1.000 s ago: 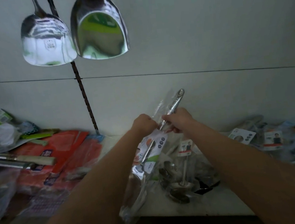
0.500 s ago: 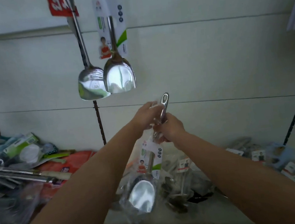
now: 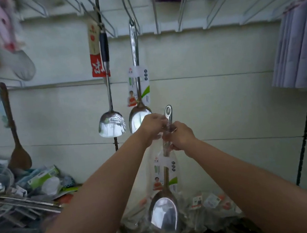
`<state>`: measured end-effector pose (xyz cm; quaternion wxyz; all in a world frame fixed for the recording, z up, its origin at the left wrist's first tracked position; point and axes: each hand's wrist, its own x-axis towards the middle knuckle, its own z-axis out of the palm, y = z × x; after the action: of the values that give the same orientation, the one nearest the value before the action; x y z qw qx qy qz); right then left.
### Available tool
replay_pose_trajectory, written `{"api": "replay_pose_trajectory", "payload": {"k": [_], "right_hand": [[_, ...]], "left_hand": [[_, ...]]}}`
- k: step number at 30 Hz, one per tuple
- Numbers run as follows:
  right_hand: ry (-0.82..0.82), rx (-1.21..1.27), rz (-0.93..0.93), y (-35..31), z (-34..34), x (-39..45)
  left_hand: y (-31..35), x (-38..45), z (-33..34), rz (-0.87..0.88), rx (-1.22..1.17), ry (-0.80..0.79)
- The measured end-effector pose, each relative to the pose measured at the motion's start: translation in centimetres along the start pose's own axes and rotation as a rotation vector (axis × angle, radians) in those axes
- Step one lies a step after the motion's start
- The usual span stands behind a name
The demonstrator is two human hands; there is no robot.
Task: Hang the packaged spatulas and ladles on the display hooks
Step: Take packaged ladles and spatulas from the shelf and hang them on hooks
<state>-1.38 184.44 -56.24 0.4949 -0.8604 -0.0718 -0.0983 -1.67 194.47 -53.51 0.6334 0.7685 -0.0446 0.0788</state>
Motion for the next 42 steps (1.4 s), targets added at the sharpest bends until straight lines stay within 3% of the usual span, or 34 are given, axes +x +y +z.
{"api": "replay_pose_trajectory", "payload": {"k": [17,28,42], "right_hand": [[0.027,-0.043,-0.216,-12.6,-2.5,-1.5],[0.115,-0.074,-0.374,-21.9,-4.5,3.3],[0.089,-0.043,-0.404,-24.3,-5.5,9.1]], "left_hand": [[9.3,-2.2,-6.4,0.225,-0.078,0.181],[16.8,2.1,-12.3,0.352,-0.122,0.134],[19.7,6.5,-13.3,0.39,-0.121,0.152]]}}
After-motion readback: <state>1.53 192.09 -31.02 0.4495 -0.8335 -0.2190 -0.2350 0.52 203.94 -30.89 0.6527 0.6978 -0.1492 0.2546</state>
